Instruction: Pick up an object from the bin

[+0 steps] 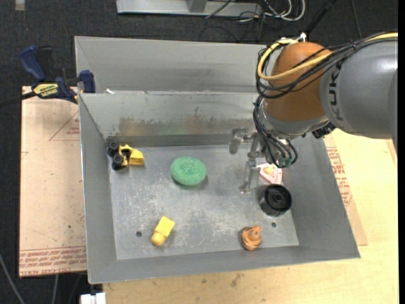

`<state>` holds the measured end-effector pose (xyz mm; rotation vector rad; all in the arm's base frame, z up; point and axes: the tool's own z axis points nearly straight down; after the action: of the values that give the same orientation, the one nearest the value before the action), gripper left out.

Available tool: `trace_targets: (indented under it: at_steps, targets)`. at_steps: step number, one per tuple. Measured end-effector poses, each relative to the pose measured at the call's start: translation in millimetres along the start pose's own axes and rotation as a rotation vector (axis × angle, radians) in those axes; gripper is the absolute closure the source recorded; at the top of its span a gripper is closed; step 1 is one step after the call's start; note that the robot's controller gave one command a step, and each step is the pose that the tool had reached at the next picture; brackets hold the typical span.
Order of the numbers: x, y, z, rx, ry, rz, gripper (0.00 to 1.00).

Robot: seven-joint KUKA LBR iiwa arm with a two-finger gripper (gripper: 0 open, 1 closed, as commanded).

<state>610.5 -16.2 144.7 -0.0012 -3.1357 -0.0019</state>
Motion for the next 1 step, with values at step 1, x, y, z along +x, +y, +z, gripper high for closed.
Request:
trace_targets:
  at_steps: [1]
  targets:
    - [-1.6, 0.0, -5.0, 0.000, -0.008, 0.000, 0.00]
